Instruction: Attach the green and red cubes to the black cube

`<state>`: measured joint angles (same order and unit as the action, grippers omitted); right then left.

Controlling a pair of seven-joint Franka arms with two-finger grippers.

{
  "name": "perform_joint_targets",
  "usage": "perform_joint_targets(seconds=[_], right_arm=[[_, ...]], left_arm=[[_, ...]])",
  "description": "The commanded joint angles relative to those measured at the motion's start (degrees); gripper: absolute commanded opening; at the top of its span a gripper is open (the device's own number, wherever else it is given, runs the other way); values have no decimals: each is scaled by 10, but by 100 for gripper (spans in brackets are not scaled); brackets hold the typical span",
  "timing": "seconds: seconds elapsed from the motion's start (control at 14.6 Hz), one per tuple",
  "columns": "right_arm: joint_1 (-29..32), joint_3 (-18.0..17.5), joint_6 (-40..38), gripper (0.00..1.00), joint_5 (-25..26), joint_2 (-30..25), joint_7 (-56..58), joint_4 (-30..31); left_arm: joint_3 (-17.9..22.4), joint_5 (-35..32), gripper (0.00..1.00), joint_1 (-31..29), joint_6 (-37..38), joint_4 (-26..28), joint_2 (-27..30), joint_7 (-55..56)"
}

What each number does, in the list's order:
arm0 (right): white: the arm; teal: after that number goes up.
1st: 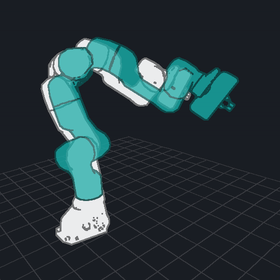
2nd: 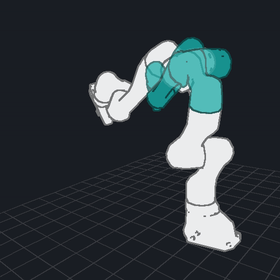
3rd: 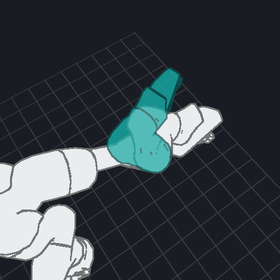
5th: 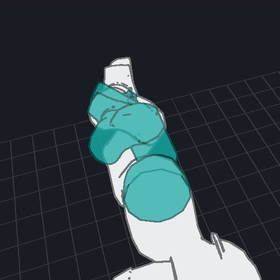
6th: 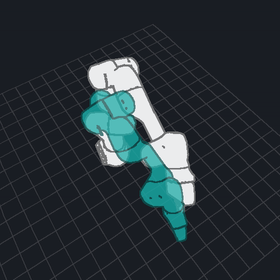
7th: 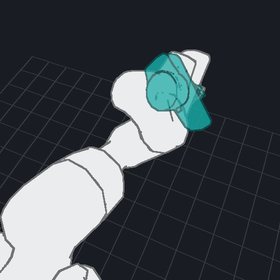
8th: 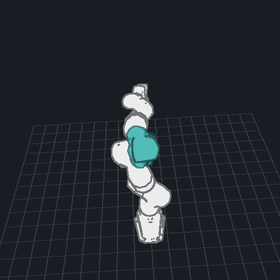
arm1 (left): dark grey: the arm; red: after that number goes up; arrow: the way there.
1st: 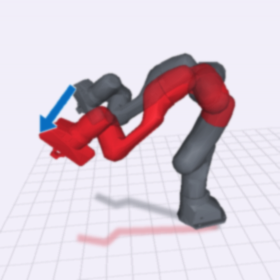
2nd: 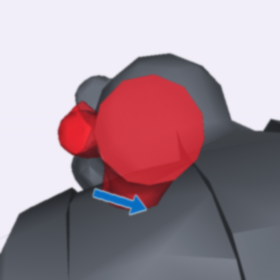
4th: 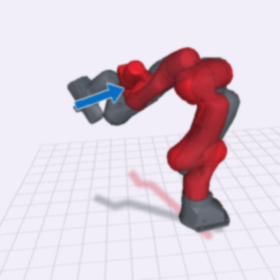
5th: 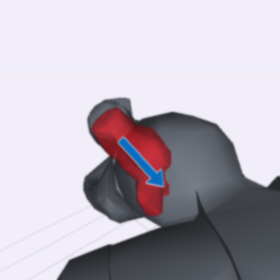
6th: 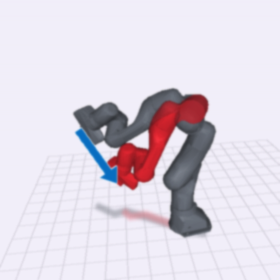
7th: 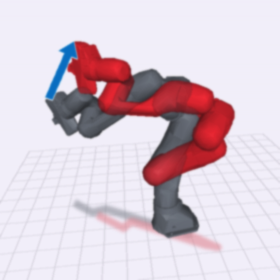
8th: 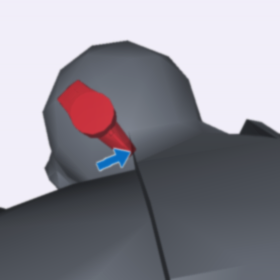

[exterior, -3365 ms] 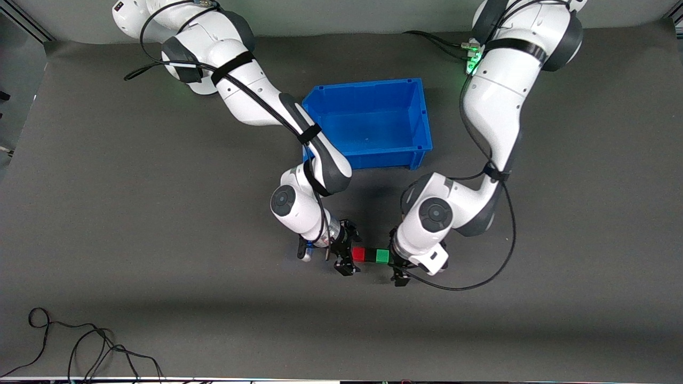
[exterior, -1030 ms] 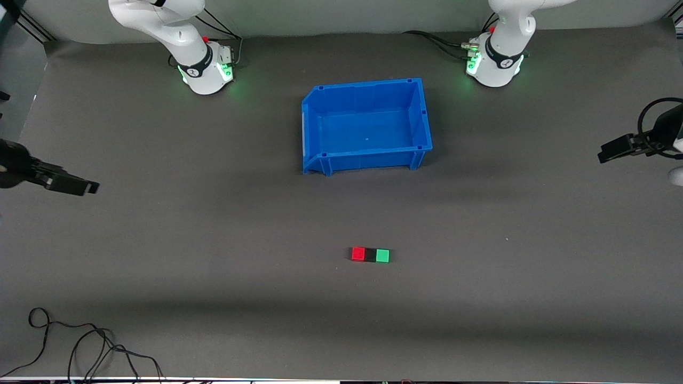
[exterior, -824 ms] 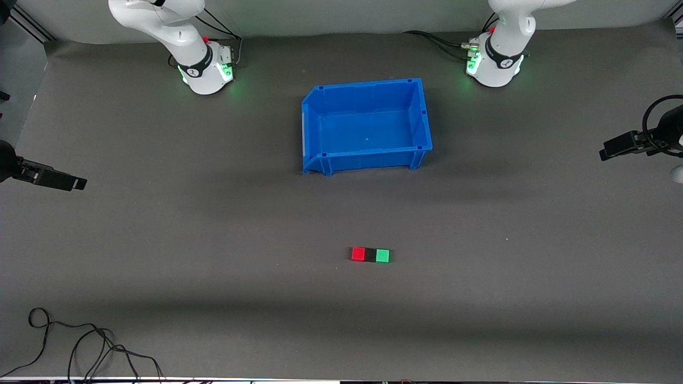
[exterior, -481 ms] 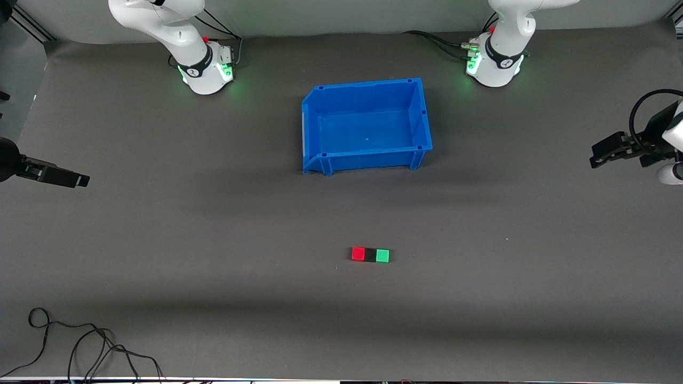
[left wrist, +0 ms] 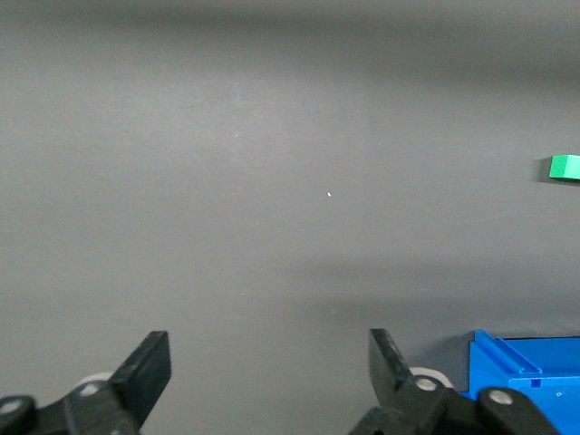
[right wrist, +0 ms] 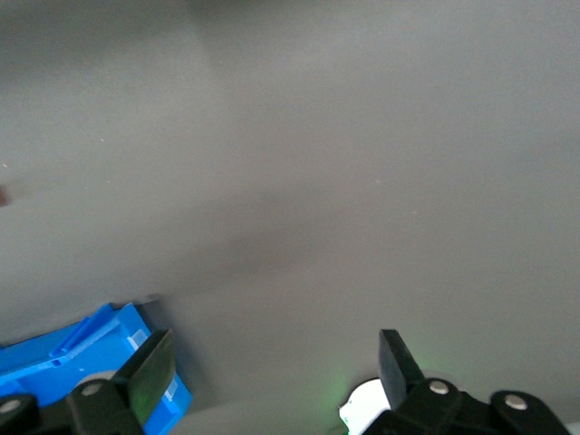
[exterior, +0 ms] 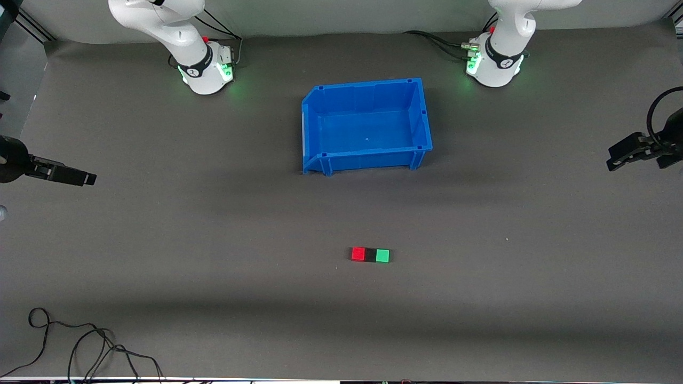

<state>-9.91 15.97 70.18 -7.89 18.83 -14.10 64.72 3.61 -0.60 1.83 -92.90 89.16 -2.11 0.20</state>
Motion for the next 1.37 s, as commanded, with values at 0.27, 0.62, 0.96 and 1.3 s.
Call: perform_joint_targets(seconds=[0.27,0.62,0.96,1.3], right_arm=[[106,-152,68,100,64,-124,-10,166],[141,-187,151,100,62,-214,0,290],[136,-183,169,100,52,-224,95,291],[127,-168,156,100,56,-230,91,275]], left_arm=[[6,0,100,7,9,-28,-11,-12],[5,-1,100,13,28,-27,-11,-14],[8,0,100,5,31,-19,-16,-51],[8,4,100,6,18,-25,-21,-48]])
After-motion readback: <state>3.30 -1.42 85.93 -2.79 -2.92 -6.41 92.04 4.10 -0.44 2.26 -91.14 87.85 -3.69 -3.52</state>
